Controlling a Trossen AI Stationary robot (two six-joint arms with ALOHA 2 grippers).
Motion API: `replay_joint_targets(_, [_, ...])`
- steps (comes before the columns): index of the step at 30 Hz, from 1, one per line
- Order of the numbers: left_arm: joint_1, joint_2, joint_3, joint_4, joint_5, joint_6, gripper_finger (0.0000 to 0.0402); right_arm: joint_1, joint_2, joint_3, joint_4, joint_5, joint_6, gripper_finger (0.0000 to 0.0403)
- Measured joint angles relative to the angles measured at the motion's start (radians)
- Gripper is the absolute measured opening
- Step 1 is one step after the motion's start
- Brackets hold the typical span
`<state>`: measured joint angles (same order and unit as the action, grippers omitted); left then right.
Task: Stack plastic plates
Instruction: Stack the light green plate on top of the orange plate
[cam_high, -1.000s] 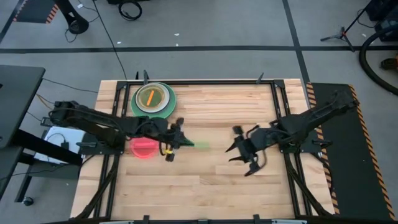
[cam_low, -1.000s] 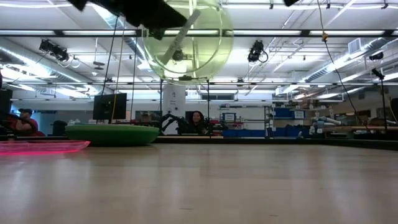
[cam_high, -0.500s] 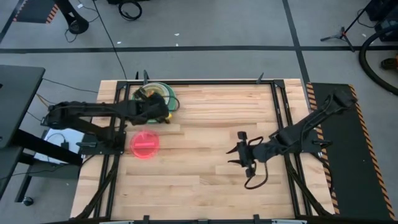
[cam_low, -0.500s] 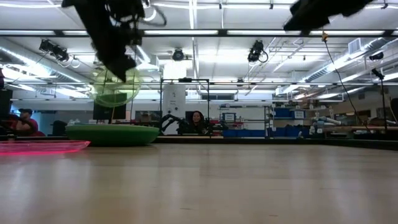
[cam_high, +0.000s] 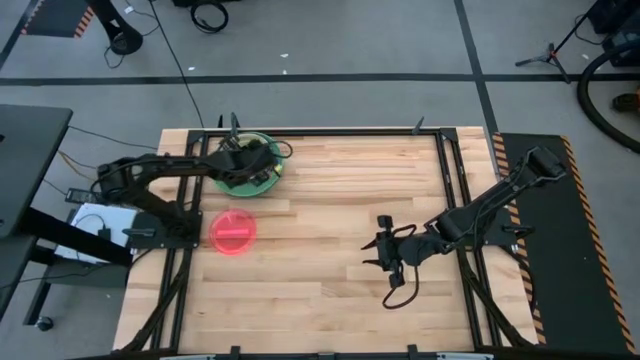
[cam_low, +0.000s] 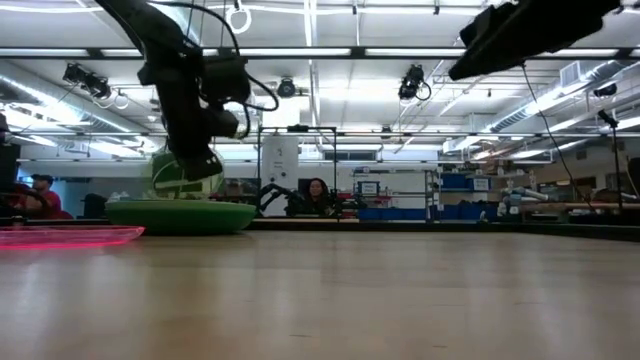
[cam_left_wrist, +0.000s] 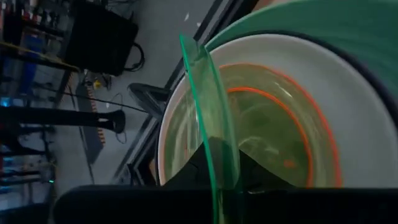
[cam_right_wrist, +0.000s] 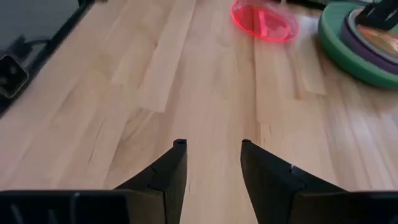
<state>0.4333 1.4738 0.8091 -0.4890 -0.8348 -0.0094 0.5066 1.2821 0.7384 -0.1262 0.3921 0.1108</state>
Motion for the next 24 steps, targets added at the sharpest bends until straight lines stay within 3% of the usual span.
replay_joint_targets(8, [0.061, 0.055, -0.001, 0.039, 0.010, 0.090, 0.0047, -0.007, -0.014, -0.001, -0.012, -0.048, 0.002, 0.0158])
replay_joint_targets(17, [0.099, 0.053, 0.009, 0.021, 0.010, 0.136, 0.0163, 0.012, -0.013, -0.001, -0.044, -0.052, 0.055, 0.0158])
replay_joint_targets(24, [0.050, 0.037, 0.180, -0.144, 0.010, 0.196, 0.0209, 0.010, -0.014, -0.001, -0.048, -0.055, 0.055, 0.0158])
